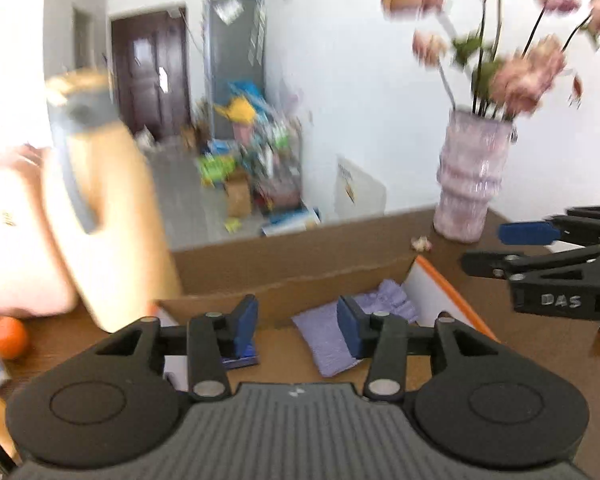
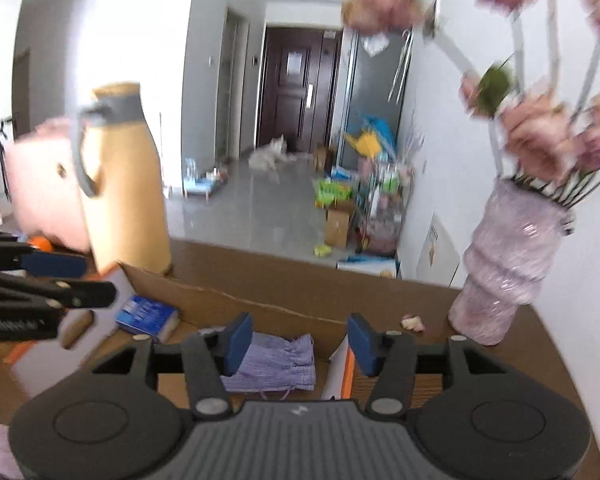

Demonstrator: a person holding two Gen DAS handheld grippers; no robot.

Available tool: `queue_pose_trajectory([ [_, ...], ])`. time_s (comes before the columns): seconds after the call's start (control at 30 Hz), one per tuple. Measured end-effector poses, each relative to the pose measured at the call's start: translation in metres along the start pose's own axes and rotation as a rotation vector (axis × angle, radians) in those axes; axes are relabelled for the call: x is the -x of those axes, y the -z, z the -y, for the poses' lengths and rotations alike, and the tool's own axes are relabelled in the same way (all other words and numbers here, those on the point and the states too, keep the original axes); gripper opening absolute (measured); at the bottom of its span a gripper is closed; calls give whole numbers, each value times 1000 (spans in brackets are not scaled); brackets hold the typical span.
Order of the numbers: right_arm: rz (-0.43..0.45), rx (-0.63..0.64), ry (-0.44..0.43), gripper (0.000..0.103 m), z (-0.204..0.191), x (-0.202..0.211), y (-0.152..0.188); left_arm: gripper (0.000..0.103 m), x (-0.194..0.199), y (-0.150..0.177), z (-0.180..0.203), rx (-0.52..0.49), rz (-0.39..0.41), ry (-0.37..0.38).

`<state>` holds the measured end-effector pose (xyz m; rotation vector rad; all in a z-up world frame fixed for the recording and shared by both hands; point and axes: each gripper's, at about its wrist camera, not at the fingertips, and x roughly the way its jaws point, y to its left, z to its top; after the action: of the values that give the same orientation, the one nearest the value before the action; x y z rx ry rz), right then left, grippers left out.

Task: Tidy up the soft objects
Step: 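Carry the pouch with the left tool into the box and release, then reach the left tool to the brown-and-cream sponge and grasp it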

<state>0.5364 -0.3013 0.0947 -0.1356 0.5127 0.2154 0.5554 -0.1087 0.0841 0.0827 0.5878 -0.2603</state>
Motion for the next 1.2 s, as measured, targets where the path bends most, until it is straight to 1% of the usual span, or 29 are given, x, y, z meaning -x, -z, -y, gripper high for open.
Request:
queue_pose_trajectory([
  [0.03, 24, -5, -10, 57, -1, 17, 2, 55, 16, 2, 1, -1, 27, -15],
  [0.1, 85, -20, -31, 65, -6, 60, 13, 61, 57, 11, 1, -8, 98, -51],
  [0.13, 108, -26, -42, 68, -7, 75, 20, 62, 75, 16, 0, -11, 131, -60],
  [0.17, 133, -30, -57, 69, -11, 95, 29, 62, 96, 26, 0, -15, 174, -69],
  [0.2, 148, -32, -70, 69, -15, 111, 37, 65, 119, 40, 1, -17, 209, -80],
  [0.23, 168, -37, -83, 69, -18, 131, 49, 69, 137, 53, 2, -17, 229, -87],
  [0.27, 191, -44, -93, 72, -22, 148, 60, 70, 152, 63, 3, -23, 245, -85],
  [0.33, 218, -47, -113, 78, -29, 176, 81, 75, 188, 94, 11, -46, 289, -93],
  [0.37, 235, -54, -118, 79, -33, 191, 94, 77, 201, 107, 14, -59, 305, -99],
  [0.43, 248, -50, -138, 82, -42, 214, 118, 81, 228, 136, 22, -79, 339, -110],
  [0.47, 252, -42, -146, 86, -47, 224, 132, 81, 241, 152, 27, -77, 349, -105],
  [0.53, 250, -24, -125, 89, -57, 236, 155, 81, 257, 175, 31, -64, 348, -91],
  [0.6, 244, -36, -83, 89, -64, 245, 178, 81, 268, 198, 40, -60, 336, -106],
  [0.73, 246, -88, -80, 89, -78, 264, 217, 81, 284, 233, 46, -75, 309, -121],
  [0.8, 251, -95, -74, 89, -83, 269, 232, 81, 287, 246, 42, -69, 278, -128],
  [0.87, 243, -98, -75, 89, -86, 270, 243, 81, 286, 254, 40, -54, 239, -138],
  [0.97, 208, -114, -74, 89, -89, 267, 255, 81, 287, 263, 41, -50, 223, -144],
  [1.03, 192, -124, -78, 89, -90, 265, 264, 81, 285, 266, 42, -36, 215, -130],
  [1.1, 190, -140, -85, 89, -90, 262, 269, 81, 278, 267, 44, -22, 186, -119],
  [1.2, 172, -164, -112, 89, -89, 256, 275, 81, 265, 266, 48, -42, 154, -126],
])
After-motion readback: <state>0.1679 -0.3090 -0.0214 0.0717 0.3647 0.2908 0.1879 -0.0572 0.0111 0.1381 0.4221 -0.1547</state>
